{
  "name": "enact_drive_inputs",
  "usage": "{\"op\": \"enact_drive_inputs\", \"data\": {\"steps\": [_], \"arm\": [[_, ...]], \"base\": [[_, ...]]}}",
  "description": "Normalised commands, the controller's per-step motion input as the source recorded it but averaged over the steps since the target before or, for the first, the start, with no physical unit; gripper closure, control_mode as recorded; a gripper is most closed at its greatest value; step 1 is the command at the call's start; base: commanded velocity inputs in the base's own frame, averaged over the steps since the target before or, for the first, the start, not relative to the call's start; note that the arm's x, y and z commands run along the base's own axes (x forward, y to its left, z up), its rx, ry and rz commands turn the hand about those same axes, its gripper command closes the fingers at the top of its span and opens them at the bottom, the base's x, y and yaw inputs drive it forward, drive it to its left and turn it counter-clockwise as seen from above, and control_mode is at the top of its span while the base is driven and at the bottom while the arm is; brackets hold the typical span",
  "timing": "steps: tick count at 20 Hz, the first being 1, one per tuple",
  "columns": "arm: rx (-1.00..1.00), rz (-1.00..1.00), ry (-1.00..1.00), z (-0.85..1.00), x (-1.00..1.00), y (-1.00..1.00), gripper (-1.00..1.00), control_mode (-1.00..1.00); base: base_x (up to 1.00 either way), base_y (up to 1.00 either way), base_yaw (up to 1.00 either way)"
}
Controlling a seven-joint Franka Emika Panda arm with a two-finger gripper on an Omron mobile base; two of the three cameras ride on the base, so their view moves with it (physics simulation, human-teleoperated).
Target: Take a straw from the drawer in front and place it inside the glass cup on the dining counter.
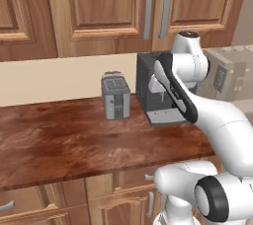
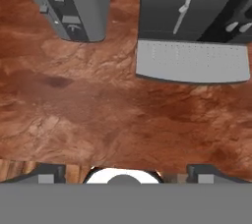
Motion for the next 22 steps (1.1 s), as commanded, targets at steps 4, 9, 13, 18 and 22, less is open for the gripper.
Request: {"op": "enact_drive_inputs", "data": {"steps": [4, 9, 13, 18, 22], "arm": [[0.00, 0.00, 0.00, 0.00, 0.00, 0.00, -1.00, 1.00], [0.00, 0.00, 0.00, 0.00, 0.00, 0.00, -1.00, 1.00], [0.00, 0.00, 0.00, 0.00, 0.00, 0.00, -1.00, 1.00], [0.00, 0.00, 0.00, 0.00, 0.00, 0.00, -1.00, 1.00], [0.00, 0.00, 0.00, 0.00, 0.00, 0.00, -1.00, 1.00]], "base": [[-0.76, 0.00, -0.28], [-0.76, 0.37, -0.40], [-0.60, 0.79, -0.45], [-0.57, 0.84, -0.47], [-0.31, 0.77, -0.44]]}}
